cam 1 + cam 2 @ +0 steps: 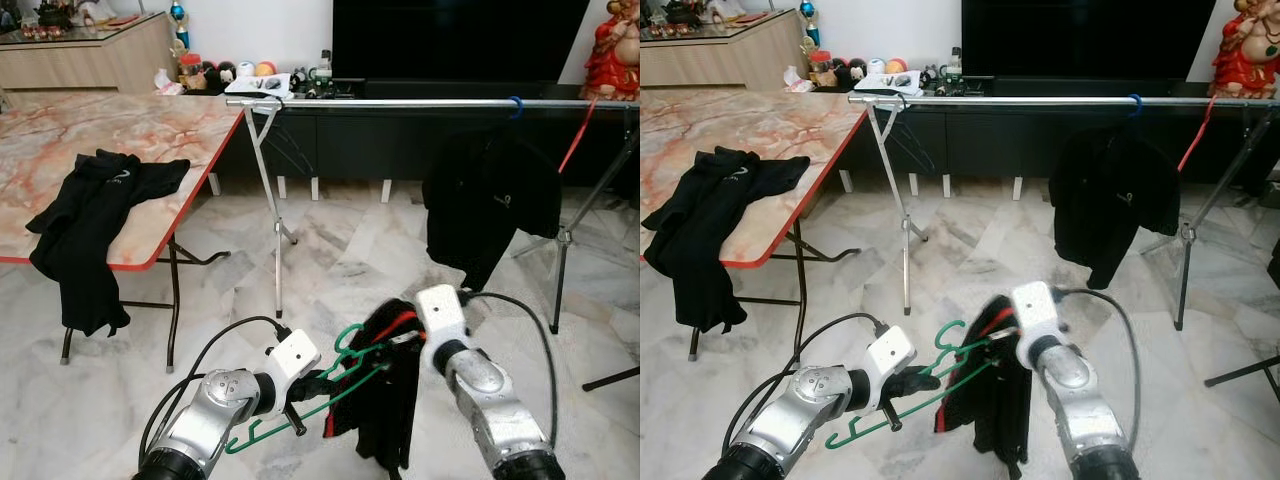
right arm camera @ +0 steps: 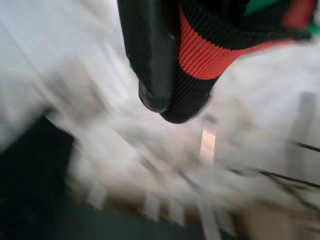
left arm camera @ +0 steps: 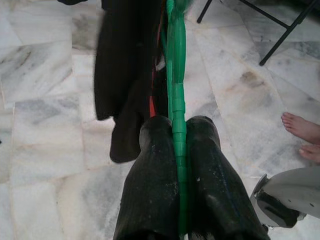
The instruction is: Hang hanger
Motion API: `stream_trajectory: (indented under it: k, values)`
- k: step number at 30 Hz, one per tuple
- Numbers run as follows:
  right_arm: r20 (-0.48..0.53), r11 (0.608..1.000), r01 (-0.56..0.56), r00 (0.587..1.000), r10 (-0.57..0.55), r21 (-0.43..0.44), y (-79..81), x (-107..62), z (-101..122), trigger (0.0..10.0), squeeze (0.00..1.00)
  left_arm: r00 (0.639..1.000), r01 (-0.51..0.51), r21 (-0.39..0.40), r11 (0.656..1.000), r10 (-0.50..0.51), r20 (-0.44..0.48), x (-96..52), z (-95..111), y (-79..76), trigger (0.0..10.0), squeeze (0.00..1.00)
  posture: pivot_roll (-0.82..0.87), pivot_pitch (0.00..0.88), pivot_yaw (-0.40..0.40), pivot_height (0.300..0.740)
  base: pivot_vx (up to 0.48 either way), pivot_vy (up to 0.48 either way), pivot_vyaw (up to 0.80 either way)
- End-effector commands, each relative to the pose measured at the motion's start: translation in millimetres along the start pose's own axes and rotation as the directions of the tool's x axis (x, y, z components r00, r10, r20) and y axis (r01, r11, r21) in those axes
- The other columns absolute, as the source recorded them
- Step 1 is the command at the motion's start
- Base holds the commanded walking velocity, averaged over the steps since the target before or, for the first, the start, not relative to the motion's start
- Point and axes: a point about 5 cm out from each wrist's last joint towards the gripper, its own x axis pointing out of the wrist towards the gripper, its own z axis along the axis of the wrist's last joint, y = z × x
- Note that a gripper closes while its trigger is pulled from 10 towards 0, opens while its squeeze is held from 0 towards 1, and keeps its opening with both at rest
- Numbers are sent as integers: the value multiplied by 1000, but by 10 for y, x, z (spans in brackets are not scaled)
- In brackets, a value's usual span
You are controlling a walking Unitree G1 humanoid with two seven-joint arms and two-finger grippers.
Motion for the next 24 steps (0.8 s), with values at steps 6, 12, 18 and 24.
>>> stream_trajectory:
  k: [6, 12, 18, 24]
  values:
    - [-32, 994, 110, 994, -109, 12, -129, 6, -58, 10000, 0, 1000, 3, 10, 1000, -3, -14, -33, -24, 25, 10000, 0, 60, 34, 37, 740, 0, 0, 0]
    - [-37, 998, 54, 998, -53, 23, 5, 37, -65, 10000, 0, 1000, 8, 11, 1000, -8, -5, -9, 1, 9, 10000, 0, 60, 34, 37, 740, 0, 0, 0]
    - [7, 985, -124, 992, 124, 117, 216, 19, 10, 10000, 0, 1000, 14, 4, 1000, -14, 5, -8, 3, -7, 10000, 0, 58, 37, 38, 740, 0, 0, 0]
    - [85, 961, -241, 969, 231, 137, 347, -25, 113, 10000, 0, 1000, 16, 2, 1000, -16, 12, -2, 12, -12, 10000, 0, 58, 38, 38, 740, 0, 0, 0]
